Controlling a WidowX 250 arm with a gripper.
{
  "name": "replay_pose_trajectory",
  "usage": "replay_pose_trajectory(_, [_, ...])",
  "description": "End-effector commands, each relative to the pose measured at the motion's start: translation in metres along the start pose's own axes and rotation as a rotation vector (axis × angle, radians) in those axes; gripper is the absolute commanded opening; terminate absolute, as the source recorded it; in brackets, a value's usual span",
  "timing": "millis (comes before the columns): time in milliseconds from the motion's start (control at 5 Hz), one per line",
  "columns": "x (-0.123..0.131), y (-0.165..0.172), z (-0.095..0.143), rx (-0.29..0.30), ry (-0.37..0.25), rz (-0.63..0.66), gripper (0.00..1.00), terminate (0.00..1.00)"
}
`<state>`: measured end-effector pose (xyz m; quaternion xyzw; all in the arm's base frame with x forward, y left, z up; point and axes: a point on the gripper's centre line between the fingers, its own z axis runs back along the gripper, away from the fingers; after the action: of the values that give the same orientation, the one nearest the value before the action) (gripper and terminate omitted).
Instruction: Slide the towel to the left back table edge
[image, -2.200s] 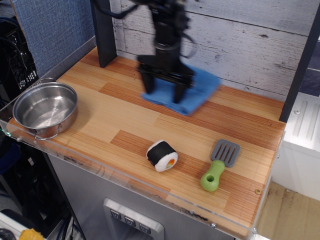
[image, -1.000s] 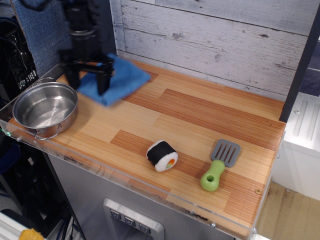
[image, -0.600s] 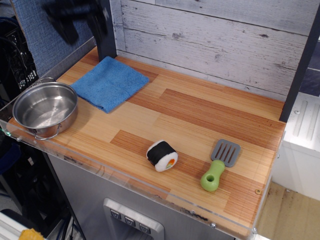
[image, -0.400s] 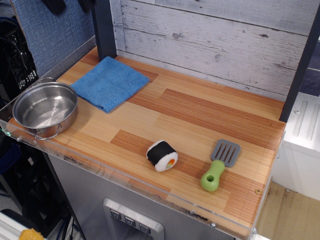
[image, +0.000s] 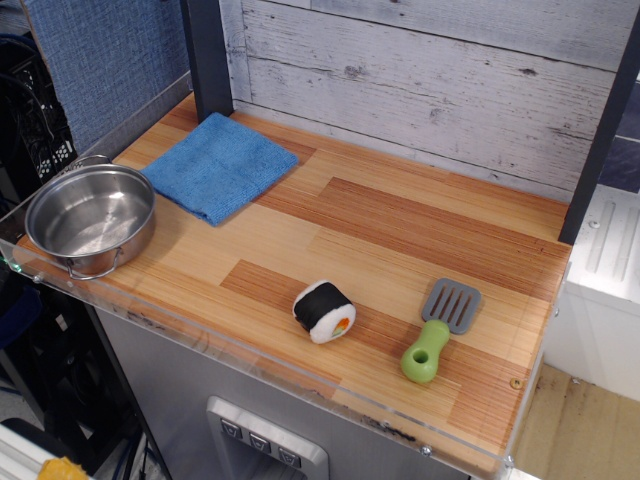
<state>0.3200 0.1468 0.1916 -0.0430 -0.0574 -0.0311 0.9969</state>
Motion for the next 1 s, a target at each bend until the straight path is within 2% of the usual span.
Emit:
replay_pose_trajectory(0, [-0.006,-0.069,0.017,0.033,0.027,-0.158,1.00,0.00])
replay_pose_trajectory(400, [-0.027,-0.081,0.022,0.133,-0.009,0.010,1.00,0.00])
replay_pose_trajectory(600, [-0.037,-0.073,0.028,0.129,-0.019,0.079,1.00,0.00])
replay_pose_trajectory(800, [-0.042,-0.068,0.022,0.066,0.033,0.023,1.00,0.00])
